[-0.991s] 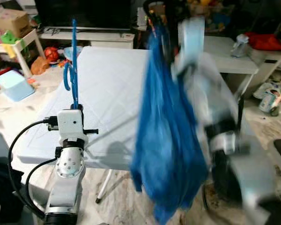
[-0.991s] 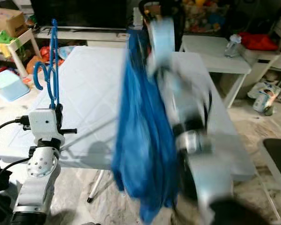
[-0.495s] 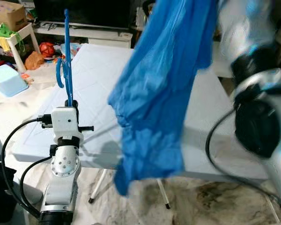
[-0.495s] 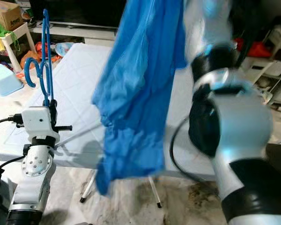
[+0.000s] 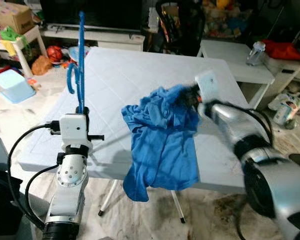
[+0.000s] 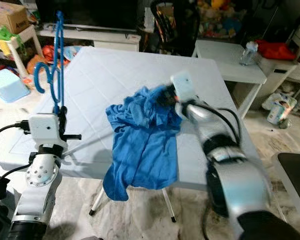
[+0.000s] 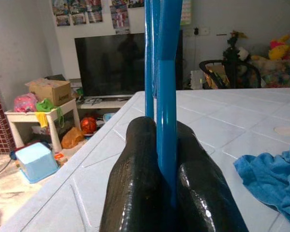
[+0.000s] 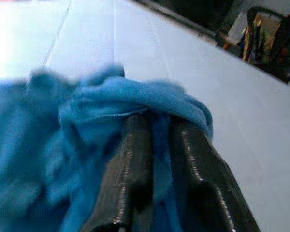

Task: Hang hanger

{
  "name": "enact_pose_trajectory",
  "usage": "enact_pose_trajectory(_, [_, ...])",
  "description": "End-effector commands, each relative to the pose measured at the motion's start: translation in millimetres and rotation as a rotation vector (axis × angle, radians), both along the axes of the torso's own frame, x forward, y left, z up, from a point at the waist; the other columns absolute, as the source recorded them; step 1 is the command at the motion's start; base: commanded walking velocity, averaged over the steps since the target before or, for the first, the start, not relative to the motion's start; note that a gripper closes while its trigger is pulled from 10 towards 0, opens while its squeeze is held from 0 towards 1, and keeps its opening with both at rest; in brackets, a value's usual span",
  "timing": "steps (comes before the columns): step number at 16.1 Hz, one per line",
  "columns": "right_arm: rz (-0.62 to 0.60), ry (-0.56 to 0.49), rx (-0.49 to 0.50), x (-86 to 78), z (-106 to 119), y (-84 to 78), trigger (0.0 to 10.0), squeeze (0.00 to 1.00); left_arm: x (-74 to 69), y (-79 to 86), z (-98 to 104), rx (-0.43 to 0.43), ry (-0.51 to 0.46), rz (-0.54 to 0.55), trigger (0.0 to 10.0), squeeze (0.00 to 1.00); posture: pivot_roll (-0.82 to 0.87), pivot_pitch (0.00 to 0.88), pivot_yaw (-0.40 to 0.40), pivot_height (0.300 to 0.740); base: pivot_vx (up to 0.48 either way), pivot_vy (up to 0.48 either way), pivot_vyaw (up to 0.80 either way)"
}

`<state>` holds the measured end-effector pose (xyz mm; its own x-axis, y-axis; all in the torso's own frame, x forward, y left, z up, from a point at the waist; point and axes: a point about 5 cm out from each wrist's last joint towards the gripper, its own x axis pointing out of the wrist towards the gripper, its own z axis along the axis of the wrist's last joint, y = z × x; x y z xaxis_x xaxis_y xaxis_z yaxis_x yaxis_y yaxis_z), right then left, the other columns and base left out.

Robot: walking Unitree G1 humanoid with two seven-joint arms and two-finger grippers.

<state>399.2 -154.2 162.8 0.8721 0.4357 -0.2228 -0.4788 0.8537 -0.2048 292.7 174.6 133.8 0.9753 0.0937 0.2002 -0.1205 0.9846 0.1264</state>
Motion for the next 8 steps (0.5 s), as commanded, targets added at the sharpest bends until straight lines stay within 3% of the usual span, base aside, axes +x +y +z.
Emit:
enact_pose_trajectory(1, [-0.007,0.028,0.009,-1.9,-3,-8.7,10.0,1.0,-3.3,-0.5,-23,-0.008,0.116,-0.009,10.0,0.0,-0.02,0.0,-0.078,0.74,0.0,0.0,0.0])
enact_pose_trajectory(4, [0.041,0.06,0.063,-8.9,-10,-14.4,10.0,1.0,-4.2,-2.3,-20,-0.017,0.104,-0.035,10.0,0.0,-0.02,0.0,-0.07,0.74,0.0,0.0,0.0])
enact_pose_trajectory(6, [0.203,0.091,0.128,-26.2,-23,-12.6,10.0,1.0,-6.0,-3.3,-23,-0.026,0.117,-0.058,10.0,0.0,-0.03,0.0,-0.068,0.74,0.0,0.0,0.0])
enact_pose_trajectory(8, [0.33,0.133,0.133,-42.8,-32,-14.0,10.0,1.0,-7.3,-7.5,-23,-0.047,0.112,-0.095,10.0,0.0,-0.03,0.0,-0.065,0.74,0.0,0.0,0.0])
